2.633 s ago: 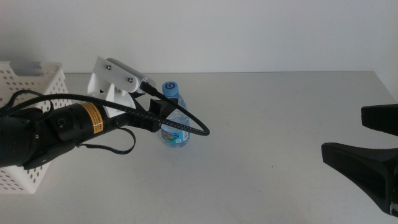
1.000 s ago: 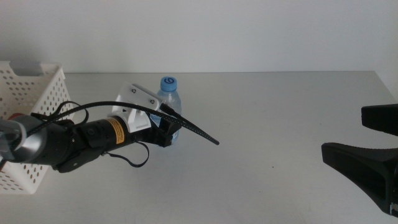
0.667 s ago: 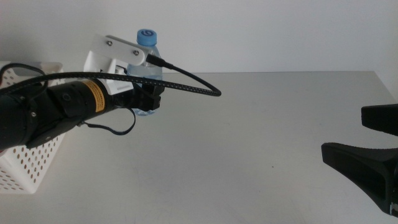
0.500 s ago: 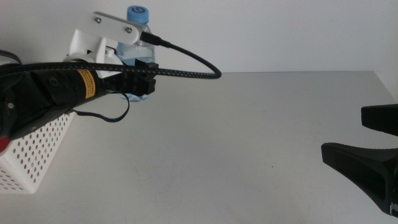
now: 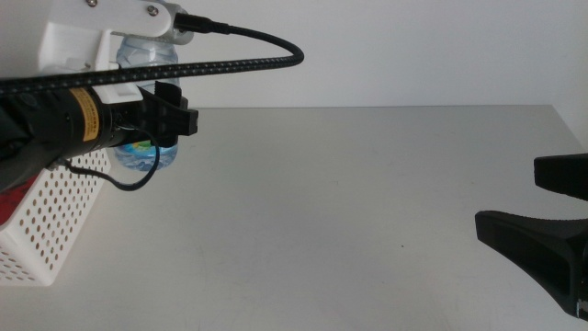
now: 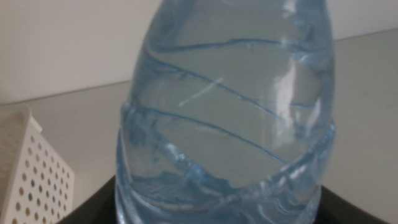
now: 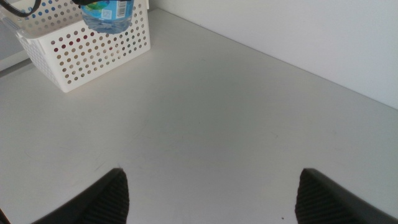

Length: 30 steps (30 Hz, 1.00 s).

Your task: Use arms to grab the bottles and put them into the dustbin to the left of the table.

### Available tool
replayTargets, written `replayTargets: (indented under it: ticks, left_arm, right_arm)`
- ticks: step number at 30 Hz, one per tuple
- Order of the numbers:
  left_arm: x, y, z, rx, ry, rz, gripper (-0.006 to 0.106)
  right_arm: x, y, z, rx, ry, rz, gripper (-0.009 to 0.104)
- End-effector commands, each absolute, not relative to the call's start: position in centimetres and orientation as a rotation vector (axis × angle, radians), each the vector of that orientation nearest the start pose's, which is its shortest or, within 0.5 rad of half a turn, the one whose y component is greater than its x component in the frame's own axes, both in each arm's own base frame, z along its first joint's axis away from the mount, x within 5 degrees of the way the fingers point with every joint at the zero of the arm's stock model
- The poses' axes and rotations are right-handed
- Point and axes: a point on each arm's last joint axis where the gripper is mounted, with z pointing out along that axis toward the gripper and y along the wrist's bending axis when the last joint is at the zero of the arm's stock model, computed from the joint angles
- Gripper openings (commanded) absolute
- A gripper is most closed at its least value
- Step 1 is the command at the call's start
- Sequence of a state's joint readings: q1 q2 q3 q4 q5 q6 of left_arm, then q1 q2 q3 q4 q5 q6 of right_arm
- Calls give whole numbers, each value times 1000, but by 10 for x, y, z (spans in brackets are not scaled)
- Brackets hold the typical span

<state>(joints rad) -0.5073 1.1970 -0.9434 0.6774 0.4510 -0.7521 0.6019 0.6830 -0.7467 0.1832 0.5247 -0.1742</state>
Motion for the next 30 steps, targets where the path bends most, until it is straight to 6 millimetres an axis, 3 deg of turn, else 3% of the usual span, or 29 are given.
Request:
replayTargets:
  ticks: [1,7,17,24,30]
  left_arm:
    - [229,-107,368,252,2007,-106,6]
    - [222,-104,391,306,2084,-44,4]
    - [216,-89,435,452,2255,220,-2]
    - [235,-51,454,318,2321,327,-2]
    - [257,-17,443,238,2430,244,-2]
  right_arm:
    - [108,83,372,-621,1766,484,72]
    - [108,83,372,-621,1766,484,72]
    - [108,83,372,-621,1766,484,72]
    - [108,83,372,-621,1766,484,72]
    - [108,83,372,-621,1766,484,72]
